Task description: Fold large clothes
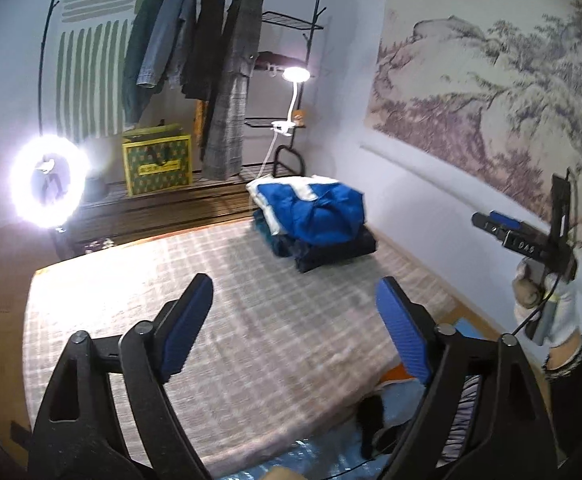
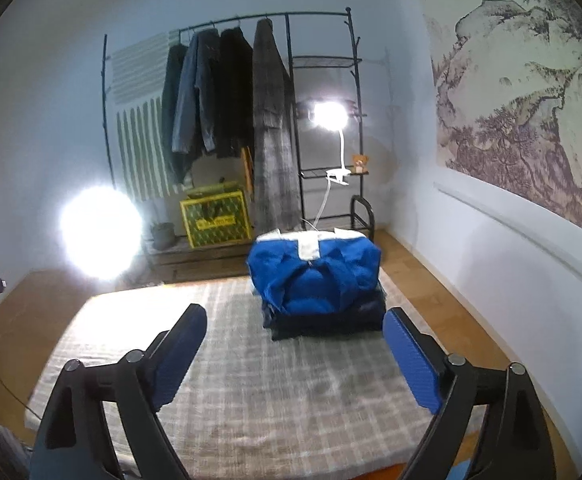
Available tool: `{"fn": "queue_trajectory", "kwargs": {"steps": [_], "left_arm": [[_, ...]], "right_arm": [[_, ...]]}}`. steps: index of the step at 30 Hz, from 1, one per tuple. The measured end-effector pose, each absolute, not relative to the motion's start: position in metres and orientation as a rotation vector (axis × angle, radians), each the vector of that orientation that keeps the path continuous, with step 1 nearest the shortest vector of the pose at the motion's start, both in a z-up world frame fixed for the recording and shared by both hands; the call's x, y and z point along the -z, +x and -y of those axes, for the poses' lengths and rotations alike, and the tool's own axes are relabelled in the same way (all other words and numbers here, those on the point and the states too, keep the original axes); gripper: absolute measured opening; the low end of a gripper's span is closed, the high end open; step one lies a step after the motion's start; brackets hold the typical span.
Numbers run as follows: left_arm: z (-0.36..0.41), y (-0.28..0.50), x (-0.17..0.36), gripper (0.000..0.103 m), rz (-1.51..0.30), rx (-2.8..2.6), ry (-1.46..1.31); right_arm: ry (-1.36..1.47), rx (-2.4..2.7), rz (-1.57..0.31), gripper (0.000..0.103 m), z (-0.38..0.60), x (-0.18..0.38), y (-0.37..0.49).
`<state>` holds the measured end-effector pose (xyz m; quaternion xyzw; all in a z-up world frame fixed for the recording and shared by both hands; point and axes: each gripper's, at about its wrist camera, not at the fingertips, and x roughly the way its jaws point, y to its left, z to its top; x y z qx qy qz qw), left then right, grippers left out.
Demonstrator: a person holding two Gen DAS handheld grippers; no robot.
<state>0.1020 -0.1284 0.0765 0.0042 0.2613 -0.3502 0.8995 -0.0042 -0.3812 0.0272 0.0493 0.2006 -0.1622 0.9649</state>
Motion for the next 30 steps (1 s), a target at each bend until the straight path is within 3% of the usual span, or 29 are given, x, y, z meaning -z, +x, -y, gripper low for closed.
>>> {"fn": "queue_trajectory", "kwargs": {"steps": [2, 19, 30], "left_arm": [[0.130, 0.102, -0.062, 0.089, -0.535, 0.707, 0.024], [0.175, 0.145, -0.007, 0.103, -0.468, 0.616, 0.079], [0.195, 0.176, 0.013, 0.103, -0.477, 0.595, 0.065]], "right_arm": [[0.078, 0.362, -0.407, 0.103, 0.375, -0.018, 0.001], [0.041, 0.418, -0.377, 0.103, 0.348, 0.017, 0.063], [0.053, 0.468, -0.341, 0.103, 0.355, 0.035, 0.095]]}}
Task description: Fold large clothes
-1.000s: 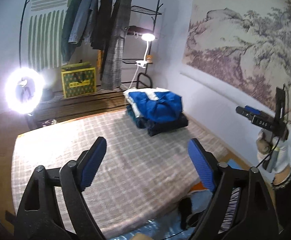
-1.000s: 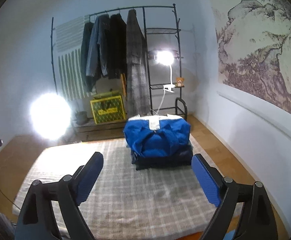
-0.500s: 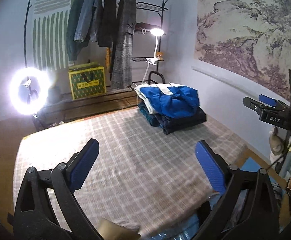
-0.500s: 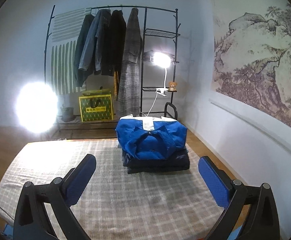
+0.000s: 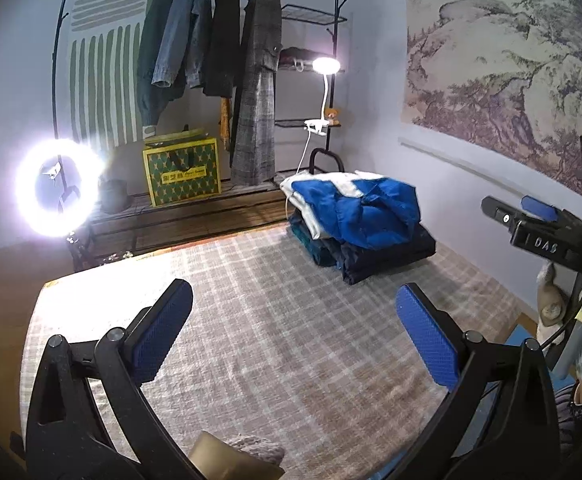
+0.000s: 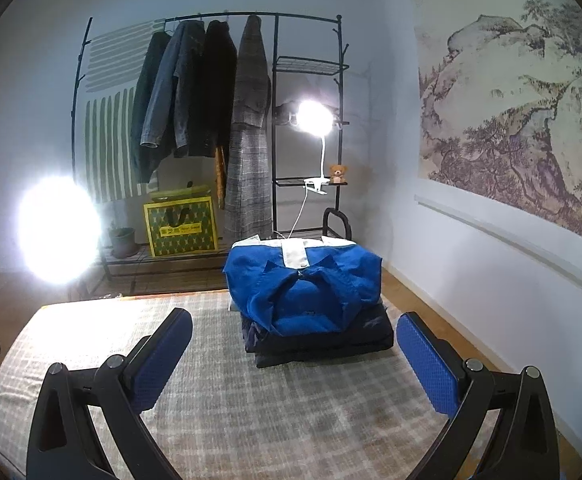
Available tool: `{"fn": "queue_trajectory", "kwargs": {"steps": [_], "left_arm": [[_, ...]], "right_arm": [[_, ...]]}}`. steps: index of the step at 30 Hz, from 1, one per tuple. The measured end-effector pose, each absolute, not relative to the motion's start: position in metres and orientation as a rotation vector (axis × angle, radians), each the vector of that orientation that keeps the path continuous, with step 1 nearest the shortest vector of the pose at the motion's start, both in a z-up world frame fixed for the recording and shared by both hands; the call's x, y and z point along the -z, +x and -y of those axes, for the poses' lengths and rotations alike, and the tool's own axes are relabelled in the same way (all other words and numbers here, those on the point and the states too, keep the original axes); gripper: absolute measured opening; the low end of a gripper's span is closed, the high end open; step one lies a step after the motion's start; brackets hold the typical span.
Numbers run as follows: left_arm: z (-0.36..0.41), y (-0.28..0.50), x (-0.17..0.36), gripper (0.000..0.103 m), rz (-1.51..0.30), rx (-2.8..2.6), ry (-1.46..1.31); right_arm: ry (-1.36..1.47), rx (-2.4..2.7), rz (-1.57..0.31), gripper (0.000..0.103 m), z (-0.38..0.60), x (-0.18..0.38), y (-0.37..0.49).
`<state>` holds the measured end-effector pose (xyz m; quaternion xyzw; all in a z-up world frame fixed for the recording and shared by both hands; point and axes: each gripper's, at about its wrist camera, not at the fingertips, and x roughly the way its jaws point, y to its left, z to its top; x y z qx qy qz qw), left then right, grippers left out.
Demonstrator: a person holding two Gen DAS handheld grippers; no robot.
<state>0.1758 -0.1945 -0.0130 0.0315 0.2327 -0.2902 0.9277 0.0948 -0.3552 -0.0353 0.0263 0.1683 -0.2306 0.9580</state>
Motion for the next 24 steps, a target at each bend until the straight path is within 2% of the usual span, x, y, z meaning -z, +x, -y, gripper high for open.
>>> {"fn": "queue_trajectory", "kwargs": {"steps": [10, 24], "left_arm": [[0.198, 0.194, 0.032, 0.103, -0.525, 0.563, 0.059], [0.197, 0.195, 0.031, 0.103, -0.522, 0.563, 0.049]], "right_arm": [[0.030, 0.484, -0.363, 0.103, 0.357, 0.056, 0.112], [0.042, 0.492, -0.366, 0.103, 0.353, 0.061, 0.113]]}}
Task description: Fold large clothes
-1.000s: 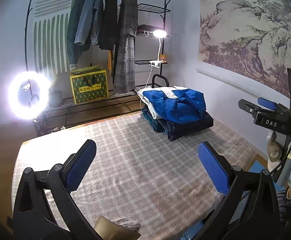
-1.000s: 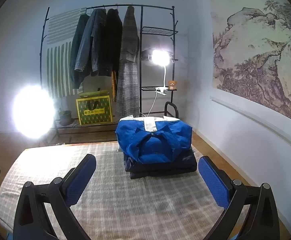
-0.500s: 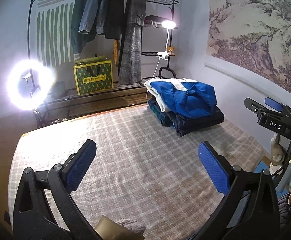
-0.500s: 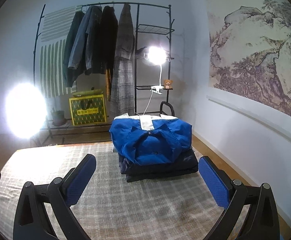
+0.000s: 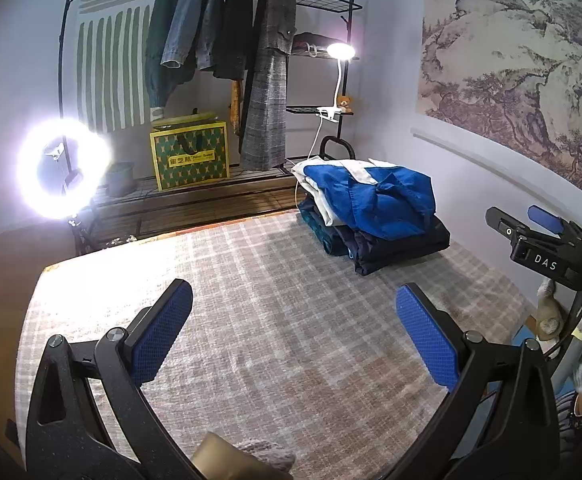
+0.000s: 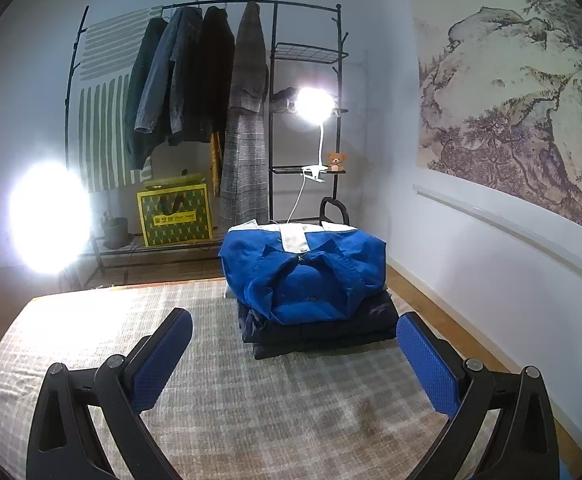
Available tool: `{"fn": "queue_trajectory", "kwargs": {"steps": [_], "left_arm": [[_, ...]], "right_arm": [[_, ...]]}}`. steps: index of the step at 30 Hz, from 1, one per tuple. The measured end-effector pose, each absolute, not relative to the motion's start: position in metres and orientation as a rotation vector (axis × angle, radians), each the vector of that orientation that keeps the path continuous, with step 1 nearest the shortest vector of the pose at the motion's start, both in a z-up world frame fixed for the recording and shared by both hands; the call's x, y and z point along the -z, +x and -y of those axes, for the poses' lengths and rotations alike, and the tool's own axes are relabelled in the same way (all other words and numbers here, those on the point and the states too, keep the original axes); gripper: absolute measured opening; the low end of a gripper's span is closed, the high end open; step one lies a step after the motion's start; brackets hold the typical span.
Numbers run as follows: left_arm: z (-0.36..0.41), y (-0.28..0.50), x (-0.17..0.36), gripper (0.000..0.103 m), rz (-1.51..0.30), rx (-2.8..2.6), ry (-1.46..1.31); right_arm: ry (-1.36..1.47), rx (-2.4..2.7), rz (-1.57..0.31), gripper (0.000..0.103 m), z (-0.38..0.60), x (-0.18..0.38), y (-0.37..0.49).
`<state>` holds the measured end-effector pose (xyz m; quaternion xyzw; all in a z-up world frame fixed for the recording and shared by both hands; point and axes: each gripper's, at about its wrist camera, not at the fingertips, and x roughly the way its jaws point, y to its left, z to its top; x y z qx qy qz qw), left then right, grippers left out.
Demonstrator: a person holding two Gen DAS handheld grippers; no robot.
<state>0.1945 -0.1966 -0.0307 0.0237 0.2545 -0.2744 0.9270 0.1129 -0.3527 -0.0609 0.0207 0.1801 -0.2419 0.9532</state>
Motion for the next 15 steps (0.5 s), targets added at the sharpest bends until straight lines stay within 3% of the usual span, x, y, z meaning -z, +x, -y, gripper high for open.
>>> {"fn": "queue_trajectory", "kwargs": {"steps": [15], "left_arm": [[0.1984, 0.1920, 0.0264, 0.103, -0.519, 0.571, 0.049]], "right_arm": [[0.034, 0.488, -0.363, 0.103, 0.3461, 0.0619, 0.1120]]}}
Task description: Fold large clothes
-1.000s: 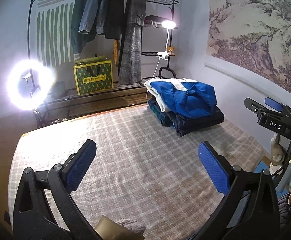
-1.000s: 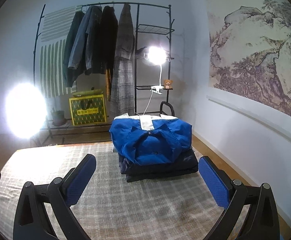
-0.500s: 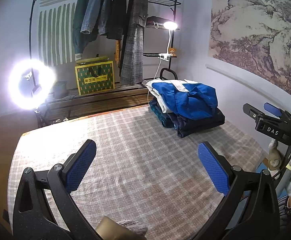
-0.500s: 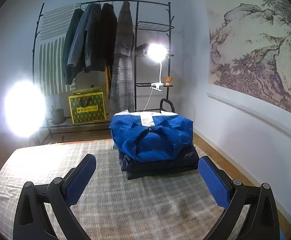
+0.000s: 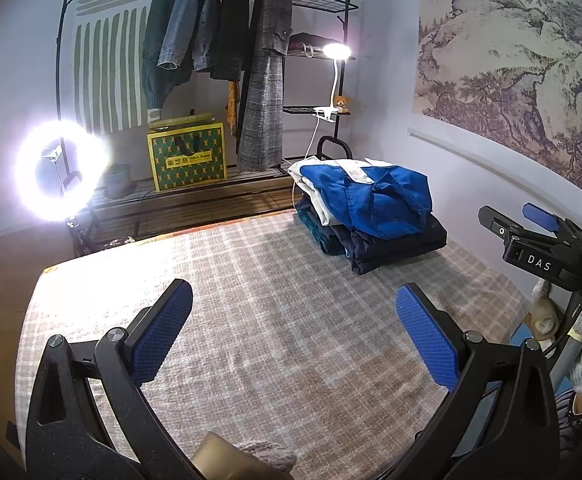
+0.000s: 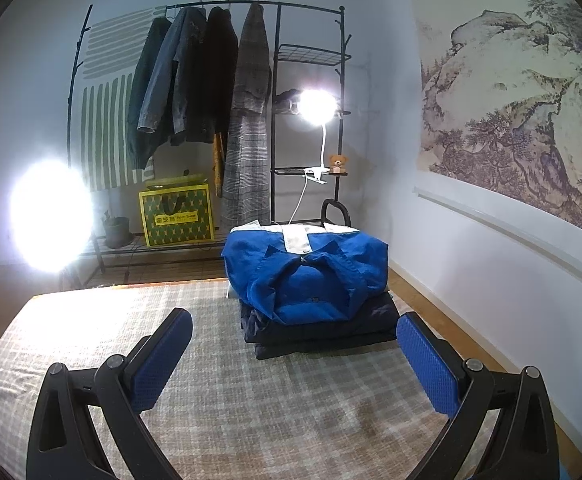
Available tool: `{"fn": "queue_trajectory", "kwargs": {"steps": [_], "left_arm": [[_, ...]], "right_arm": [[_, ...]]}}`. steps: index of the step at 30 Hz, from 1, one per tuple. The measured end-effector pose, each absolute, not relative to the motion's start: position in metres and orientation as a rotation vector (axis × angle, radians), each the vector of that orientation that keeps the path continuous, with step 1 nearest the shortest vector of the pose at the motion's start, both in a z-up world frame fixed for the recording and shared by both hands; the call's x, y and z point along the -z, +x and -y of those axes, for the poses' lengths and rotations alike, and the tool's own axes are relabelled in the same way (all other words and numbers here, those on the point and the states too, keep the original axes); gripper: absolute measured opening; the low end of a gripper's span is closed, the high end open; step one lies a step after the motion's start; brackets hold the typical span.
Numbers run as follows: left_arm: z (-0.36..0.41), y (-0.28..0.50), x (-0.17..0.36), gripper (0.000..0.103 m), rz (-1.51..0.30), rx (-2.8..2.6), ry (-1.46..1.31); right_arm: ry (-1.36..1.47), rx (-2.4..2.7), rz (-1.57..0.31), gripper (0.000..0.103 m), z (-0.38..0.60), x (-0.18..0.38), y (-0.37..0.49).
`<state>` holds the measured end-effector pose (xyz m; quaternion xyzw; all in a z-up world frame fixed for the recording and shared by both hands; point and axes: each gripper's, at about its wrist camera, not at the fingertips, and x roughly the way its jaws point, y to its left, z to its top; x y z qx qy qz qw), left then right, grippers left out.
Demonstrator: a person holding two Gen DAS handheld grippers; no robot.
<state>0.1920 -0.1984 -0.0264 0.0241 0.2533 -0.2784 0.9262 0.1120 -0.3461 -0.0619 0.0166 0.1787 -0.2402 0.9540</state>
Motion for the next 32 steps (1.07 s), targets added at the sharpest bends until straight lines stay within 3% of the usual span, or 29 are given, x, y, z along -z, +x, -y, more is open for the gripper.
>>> {"fn": "queue_trajectory", "kwargs": {"steps": [32], "left_arm": [[0.1942, 0.1903, 0.0311, 0.103, -0.497, 0.555, 0.052]], "right_arm": [[0.017, 0.471, -0.385, 0.103, 0.3456, 0.0677, 0.1169]]}}
